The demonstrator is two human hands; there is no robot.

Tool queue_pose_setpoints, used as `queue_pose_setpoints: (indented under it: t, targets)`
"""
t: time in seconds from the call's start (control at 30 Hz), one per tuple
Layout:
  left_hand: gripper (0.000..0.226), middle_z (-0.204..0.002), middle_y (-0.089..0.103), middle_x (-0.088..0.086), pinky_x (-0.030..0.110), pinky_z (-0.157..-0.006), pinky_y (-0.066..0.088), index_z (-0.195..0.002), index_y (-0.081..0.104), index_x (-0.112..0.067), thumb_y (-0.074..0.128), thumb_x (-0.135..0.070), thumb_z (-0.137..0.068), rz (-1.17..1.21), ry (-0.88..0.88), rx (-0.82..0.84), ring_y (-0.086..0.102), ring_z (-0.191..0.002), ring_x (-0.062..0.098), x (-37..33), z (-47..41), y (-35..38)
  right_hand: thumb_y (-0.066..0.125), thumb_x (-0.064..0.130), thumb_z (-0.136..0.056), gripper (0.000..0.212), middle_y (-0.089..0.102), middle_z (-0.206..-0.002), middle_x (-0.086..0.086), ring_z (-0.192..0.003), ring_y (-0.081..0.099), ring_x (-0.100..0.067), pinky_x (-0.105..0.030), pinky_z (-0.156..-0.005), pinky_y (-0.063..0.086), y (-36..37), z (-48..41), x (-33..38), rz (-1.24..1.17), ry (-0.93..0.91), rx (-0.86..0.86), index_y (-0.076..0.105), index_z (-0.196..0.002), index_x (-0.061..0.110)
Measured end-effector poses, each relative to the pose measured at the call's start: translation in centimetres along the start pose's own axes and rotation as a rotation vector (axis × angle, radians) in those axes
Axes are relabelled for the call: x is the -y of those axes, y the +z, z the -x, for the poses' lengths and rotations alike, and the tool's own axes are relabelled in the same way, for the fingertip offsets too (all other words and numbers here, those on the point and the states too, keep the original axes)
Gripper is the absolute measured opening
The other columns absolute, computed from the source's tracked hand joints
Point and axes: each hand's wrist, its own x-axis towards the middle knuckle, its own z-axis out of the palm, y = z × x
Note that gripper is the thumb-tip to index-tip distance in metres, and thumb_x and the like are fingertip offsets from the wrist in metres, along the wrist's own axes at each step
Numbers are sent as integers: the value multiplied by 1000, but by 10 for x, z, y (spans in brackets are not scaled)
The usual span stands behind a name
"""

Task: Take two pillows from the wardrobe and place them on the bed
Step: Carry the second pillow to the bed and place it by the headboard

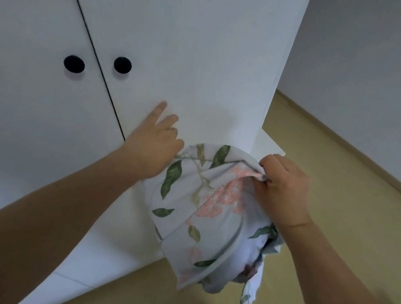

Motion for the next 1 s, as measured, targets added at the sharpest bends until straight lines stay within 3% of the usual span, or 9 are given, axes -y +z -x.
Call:
queue_pose_setpoints:
  t: [0.03,0.1,0.2,0.33,0.53,0.63,0.7,0.8,1.0]
  targets:
    - [23,-111,65,11,53,-116,26,-99,67,-14,53,-13,-80,126,41,83,50,-125,35,-6,-4,0,60,16,-83,22,51,-58,-4,-49,46,-26,-34,-37,39,1,1,-9,-5,30,-3,53,-63,9]
    - [22,-110,65,6,41,-96,49,-102,61,-16,56,-16,-81,479,23,404,59,-106,26,-14,-17,-1,60,20,-87,26,51,-58,-3,-49,46,-26,-35,-38,41,4,0,-33,-9,78,-6,53,-64,10]
    - [58,-125,57,0,41,-97,51,-128,48,-20,75,-25,-77,855,-3,710,57,-111,21,-29,-44,-2,51,35,-91,32,43,-59,2,-49,44,-26,-36,-39,42,7,-3,-63,-45,142,6,43,-65,18]
    - [70,-122,61,2,43,-91,53,-126,49,-19,79,-46,-68,768,18,513,61,-107,25,-62,-98,14,50,40,-89,31,43,-61,1,-51,46,-27,-34,-41,40,8,-5,-102,-50,210,34,42,-68,18]
    - [22,-98,67,10,39,-78,52,-103,64,-8,59,-27,-92,823,21,321,64,-92,31,-133,-212,19,49,49,-86,40,56,-68,-7,-56,55,-32,-32,-47,39,-21,3,-196,84,367,86,54,-71,12]
    - [12,-73,50,-3,35,-66,44,-85,51,-13,51,-18,-96,828,119,192,58,-77,28,-178,-284,2,48,54,-81,34,55,-70,-3,-64,59,-35,-38,-53,46,-49,17,-268,178,555,111,48,-71,22]
    - [18,-74,48,-5,36,-66,47,-81,43,-25,48,-12,-91,799,193,130,58,-75,27,-211,-332,-17,50,54,-81,33,46,-66,3,-63,58,-34,-38,-53,46,-68,30,-313,267,671,135,38,-69,26]
    - [21,-85,56,-3,44,-71,54,-87,49,-29,43,-9,-85,802,279,55,60,-77,26,-255,-406,-45,63,47,-85,41,40,-62,6,-60,55,-32,-36,-53,46,-99,47,-372,378,852,169,37,-66,22]
    - [33,-89,70,2,40,-68,57,-104,67,-28,48,-7,-89,831,656,-36,65,-78,24,-346,-568,-109,69,49,-84,43,51,-62,3,-65,52,-26,-32,-54,36,-168,64,-486,467,1266,273,45,-62,21]
